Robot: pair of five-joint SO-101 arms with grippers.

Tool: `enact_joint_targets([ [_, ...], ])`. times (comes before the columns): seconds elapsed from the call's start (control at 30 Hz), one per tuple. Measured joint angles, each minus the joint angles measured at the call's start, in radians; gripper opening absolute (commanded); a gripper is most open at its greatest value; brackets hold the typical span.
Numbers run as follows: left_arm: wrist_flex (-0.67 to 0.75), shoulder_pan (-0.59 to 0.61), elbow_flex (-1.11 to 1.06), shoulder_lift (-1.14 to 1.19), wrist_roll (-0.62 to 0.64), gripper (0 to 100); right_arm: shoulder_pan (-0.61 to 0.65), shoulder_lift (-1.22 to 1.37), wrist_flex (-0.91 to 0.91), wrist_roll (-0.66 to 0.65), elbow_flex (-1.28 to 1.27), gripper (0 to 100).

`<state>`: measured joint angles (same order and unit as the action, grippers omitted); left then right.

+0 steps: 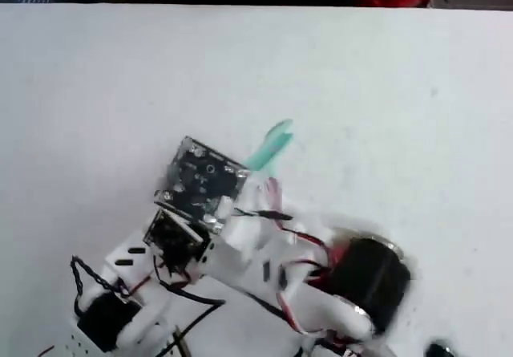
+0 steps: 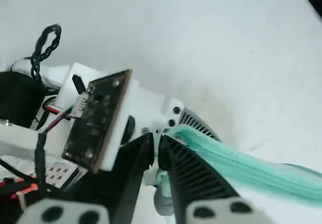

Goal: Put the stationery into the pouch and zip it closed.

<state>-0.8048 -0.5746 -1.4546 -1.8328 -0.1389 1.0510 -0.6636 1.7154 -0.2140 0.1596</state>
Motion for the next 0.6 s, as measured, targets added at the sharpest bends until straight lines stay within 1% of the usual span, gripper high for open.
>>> enact_joint_targets([
  [0.1, 0.003, 0.0, 0.0, 0.0, 0.0, 2, -0.133, -0.058, 0.0, -0.064, 0.037, 23.4],
  [0.13, 0.003, 0.0, 0.0, 0.0, 0.0, 2, -0.172, -0.072, 0.0, -0.091, 0.041, 25.9],
  [0.27, 0.003, 0.0, 0.0, 0.0, 0.0, 2, -0.282, -0.084, 0.0, -0.23, 0.044, 26.5],
  [0.37, 0.003, 0.002, 0.0, 0.0, 0.0, 2, -0.308, -0.091, 0.0, -0.402, 0.025, 26.5],
  [0.47, 0.003, 0.002, 0.0, 0.0, 0.0, 2, -0.304, -0.107, 0.005, -0.592, -0.026, 26.5],
  [0.5, 0.005, 0.002, 0.0, 0.0, 0.0, 2, -0.304, -0.098, 0.005, -0.634, -0.041, 26.5],
  [0.6, 0.006, 0.002, 0.0, 0.0, 0.0, 2, -0.281, -0.083, 0.005, -0.704, -0.091, 26.5],
])
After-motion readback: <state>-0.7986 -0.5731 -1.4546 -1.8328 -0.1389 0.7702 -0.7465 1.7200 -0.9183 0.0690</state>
